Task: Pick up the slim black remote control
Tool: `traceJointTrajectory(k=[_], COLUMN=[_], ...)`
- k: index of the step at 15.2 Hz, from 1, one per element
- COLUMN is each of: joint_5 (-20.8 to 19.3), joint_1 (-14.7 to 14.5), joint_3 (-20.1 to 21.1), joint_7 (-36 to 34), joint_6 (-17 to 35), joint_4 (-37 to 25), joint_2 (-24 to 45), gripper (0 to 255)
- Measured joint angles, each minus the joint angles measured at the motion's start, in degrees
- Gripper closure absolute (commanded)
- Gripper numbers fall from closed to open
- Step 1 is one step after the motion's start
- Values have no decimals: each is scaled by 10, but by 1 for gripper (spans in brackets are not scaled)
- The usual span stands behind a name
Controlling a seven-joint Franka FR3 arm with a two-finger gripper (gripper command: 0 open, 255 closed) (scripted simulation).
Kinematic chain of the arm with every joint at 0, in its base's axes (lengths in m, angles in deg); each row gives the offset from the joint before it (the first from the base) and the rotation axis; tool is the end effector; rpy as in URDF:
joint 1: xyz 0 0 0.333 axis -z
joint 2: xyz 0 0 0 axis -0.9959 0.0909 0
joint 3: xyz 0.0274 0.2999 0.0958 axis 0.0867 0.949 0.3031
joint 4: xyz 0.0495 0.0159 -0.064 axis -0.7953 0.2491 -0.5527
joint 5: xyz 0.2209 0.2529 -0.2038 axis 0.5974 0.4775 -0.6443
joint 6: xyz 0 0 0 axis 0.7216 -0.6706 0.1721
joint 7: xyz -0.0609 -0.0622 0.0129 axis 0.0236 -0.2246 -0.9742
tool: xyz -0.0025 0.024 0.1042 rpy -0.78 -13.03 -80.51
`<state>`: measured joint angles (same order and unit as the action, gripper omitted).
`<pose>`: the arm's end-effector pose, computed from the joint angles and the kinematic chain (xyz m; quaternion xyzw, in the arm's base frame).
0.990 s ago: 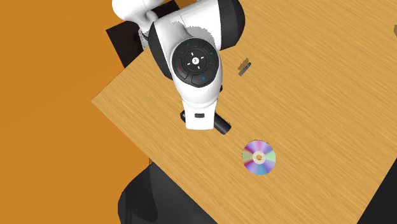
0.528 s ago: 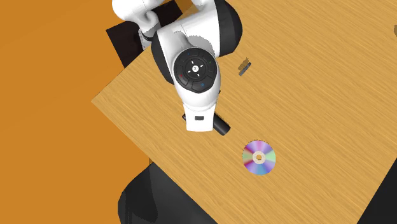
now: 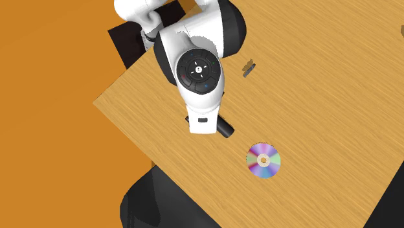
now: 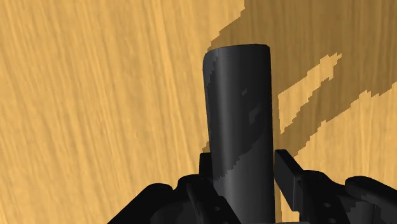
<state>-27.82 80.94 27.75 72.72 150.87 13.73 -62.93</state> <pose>0.6067 -0.0249 0.5703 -0.9901 -0.1348 0.0084 0.0391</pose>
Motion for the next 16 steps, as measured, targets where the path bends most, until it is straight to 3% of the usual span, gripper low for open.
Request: traceJointTrajectory(k=[16], joint_5=[6], joint_1=[6], joint_3=[-1], joint_7=[-6], joint_6=[-131], joint_4=[-169], joint_2=[41], gripper=[255])
